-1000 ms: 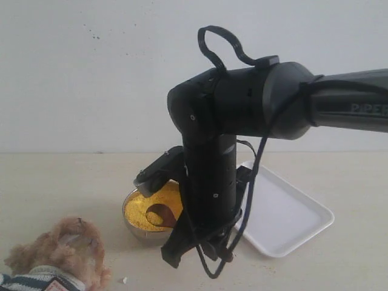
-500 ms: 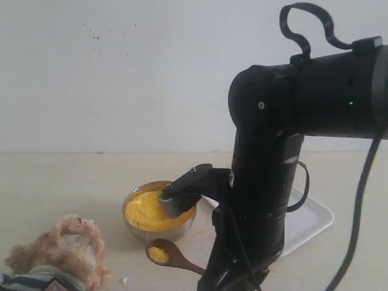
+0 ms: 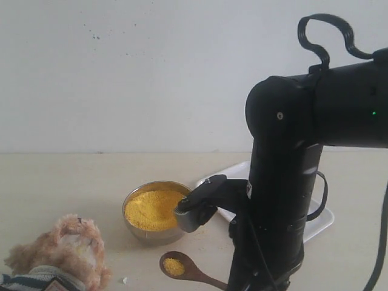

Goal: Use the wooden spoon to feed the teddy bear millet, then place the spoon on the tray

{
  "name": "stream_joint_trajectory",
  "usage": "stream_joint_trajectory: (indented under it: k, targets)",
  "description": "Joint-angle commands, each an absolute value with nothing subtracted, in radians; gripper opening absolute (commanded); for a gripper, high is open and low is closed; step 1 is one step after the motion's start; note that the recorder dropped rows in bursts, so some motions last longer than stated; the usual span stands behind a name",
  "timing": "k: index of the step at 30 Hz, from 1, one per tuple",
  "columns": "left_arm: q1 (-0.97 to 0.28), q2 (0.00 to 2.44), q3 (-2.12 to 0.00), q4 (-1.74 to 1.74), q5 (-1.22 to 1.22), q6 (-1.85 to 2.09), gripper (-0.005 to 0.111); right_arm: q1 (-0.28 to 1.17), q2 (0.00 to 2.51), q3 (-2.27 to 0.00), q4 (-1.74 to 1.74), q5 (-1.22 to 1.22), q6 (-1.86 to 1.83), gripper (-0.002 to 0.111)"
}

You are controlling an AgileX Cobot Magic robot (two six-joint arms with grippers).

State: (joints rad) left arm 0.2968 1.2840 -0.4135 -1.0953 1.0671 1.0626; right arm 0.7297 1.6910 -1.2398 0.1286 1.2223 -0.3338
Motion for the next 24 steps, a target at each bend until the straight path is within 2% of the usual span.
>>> stream_joint_trajectory:
  k: [1, 24]
  targets:
    - [0.298, 1.285, -0.412, -1.113, 1.089, 1.067, 0.004, 0.728, 1.677, -1.234, 0.073, 1.221, -0.301, 0.000]
    - [0.298, 1.285, -0.412, -1.113, 1.089, 1.067, 0.004, 0.730, 1.675, -1.234, 0.178, 1.221, -0.348, 0.000]
